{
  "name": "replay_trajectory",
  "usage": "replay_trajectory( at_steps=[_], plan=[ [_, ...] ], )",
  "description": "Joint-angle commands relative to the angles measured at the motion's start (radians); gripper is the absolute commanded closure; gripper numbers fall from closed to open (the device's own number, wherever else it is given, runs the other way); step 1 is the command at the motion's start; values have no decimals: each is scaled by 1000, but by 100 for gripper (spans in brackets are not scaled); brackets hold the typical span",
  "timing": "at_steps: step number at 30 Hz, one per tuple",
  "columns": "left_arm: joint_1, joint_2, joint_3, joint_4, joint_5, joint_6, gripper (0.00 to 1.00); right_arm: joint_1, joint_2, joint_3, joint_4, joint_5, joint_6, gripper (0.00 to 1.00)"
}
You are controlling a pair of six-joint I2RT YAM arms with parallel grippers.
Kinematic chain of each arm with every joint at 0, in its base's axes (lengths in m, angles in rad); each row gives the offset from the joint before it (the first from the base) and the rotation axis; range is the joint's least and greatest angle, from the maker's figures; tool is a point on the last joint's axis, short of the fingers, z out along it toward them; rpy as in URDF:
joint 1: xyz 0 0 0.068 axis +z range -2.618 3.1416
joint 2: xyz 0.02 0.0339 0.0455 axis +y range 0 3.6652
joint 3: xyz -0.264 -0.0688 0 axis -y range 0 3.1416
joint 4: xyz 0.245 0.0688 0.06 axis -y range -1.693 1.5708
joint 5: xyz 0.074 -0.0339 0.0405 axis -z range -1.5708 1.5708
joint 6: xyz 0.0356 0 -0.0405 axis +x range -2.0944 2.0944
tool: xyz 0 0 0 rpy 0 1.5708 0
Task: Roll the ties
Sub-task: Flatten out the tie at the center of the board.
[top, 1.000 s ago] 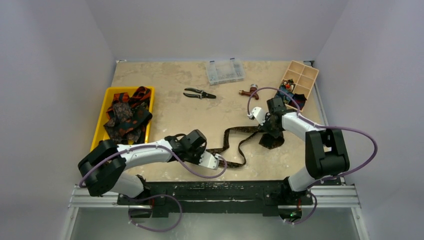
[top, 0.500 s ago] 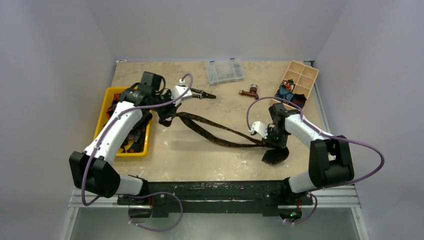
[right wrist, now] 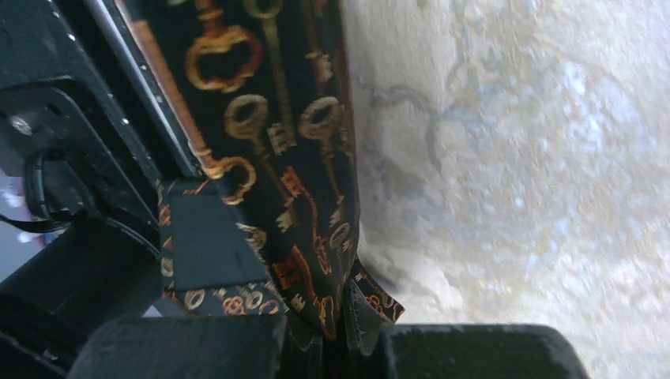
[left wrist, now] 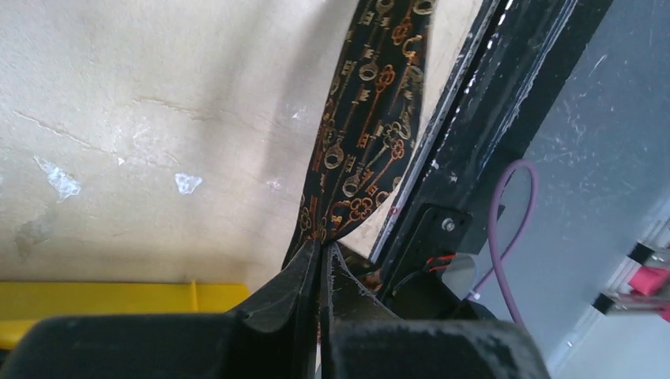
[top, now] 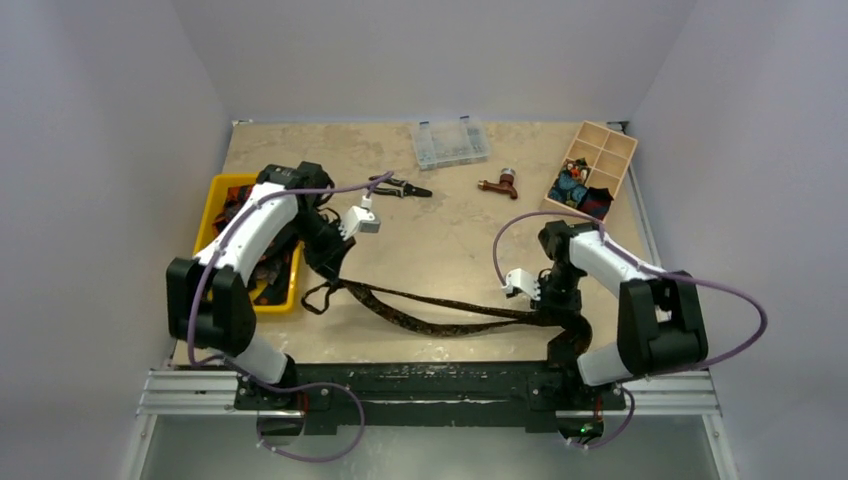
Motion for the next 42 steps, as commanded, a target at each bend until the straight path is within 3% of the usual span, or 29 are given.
replay_trajectory(
  at_steps=[1, 3, 4, 6, 8, 10, 11, 13, 17, 19, 22, 24, 28, 34, 37, 40, 42],
  plan=[
    [22, 302, 178, 47, -67, -42, 100, -12, 182, 111, -43, -70, -25, 100],
    [28, 459, 351, 40, -119, -94, 97, -18, 299, 196, -88, -90, -26, 100],
    [28, 521, 429, 26, -144, -104, 87, -18, 343, 235, -100, -93, -23, 99],
    [28, 583, 537, 21, -184, -113, 68, -20, 404, 308, -89, -88, 12, 64],
    [31, 576, 542, 40, -200, -100, 53, -35, 409, 371, -86, -100, 47, 49],
    [34, 536, 520, 62, -211, -91, 42, -61, 399, 431, -102, -117, 77, 24],
    [39, 517, 506, 74, -209, -91, 35, -81, 390, 460, -103, -124, 104, 21],
    [49, 461, 462, 121, -190, -104, 34, -125, 373, 513, -97, -127, 143, 20],
    [50, 235, 235, 278, -7, -53, 32, -179, 297, 542, -80, -116, 208, 25],
    [24, 117, 113, 340, 76, 7, 32, -179, 243, 547, -130, -127, 192, 31],
    [-72, -2, -23, 412, 75, 91, 33, -174, 152, 543, -233, -243, 165, 49],
    [-144, -29, -79, 430, 70, 132, 35, -135, 103, 477, -244, -250, 160, 59],
    [-222, -11, -118, 459, 114, 121, 37, -69, 63, 298, -192, -174, 122, 70],
    [-270, -22, -169, 489, 142, 125, 37, -56, 56, 107, -76, 40, 53, 71],
    [-291, -17, -187, 494, 117, 133, 37, -118, 79, 130, 28, 175, 33, 73],
    [-298, -13, -208, 504, 101, 140, 37, -205, 167, 261, 43, 221, 33, 64],
    [-303, -5, -226, 520, 82, 147, 37, -246, 202, 333, 73, 246, 18, 51]
  ],
)
